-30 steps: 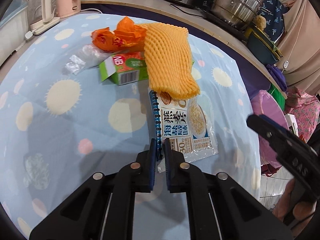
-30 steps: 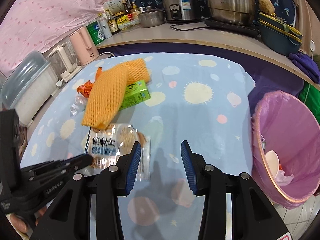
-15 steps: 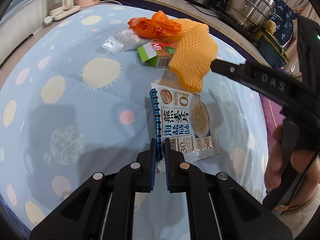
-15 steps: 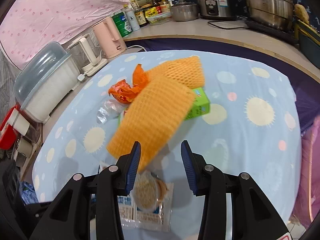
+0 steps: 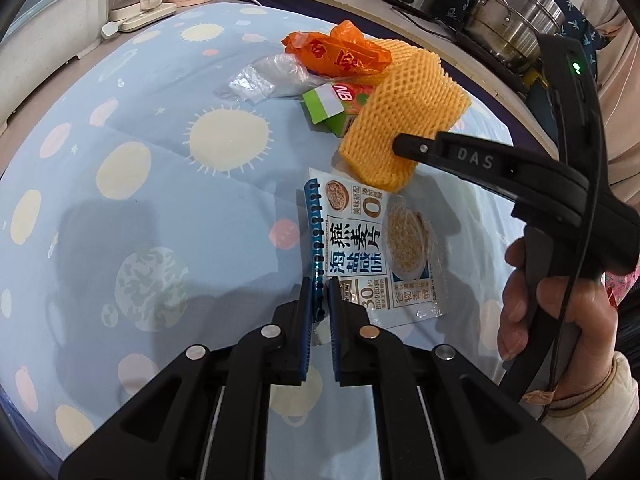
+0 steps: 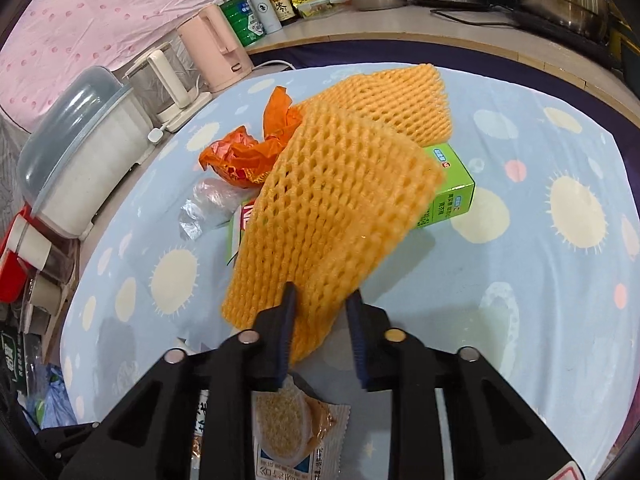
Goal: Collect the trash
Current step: 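Lift and carry the packet in the left tool and foam net in the right tool over the bin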
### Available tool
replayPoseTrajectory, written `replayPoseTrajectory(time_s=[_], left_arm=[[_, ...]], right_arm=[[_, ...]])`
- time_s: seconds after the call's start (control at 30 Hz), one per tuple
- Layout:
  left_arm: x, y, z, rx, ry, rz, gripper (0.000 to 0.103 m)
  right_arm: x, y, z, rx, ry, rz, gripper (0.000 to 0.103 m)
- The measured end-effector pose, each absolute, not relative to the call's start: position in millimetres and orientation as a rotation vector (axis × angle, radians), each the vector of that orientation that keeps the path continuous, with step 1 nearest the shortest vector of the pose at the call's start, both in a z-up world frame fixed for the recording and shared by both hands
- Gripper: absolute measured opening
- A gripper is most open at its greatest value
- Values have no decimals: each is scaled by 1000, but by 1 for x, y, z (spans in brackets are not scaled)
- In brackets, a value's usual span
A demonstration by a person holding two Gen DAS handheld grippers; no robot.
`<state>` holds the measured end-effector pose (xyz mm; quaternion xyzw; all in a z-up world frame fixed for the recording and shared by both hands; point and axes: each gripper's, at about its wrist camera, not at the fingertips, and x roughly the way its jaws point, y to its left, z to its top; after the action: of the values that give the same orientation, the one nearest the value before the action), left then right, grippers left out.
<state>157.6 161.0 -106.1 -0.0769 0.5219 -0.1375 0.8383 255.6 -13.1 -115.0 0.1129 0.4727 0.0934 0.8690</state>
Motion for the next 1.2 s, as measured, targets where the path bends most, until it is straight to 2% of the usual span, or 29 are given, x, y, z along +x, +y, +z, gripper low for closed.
replayPoseTrajectory(time_s=[0.1,0.6,1.2], left_arm=[[160,162,-101,-163,1092,-293,7],[143,125,-47,-126,979,-385,7],[122,9,13,-62,876,-589,7]], right_arm=[[244,-19,-104,241,954,193,11],[152,-106,-38,313,803,46,11],[48,-226,-19,409,707,-202,11]])
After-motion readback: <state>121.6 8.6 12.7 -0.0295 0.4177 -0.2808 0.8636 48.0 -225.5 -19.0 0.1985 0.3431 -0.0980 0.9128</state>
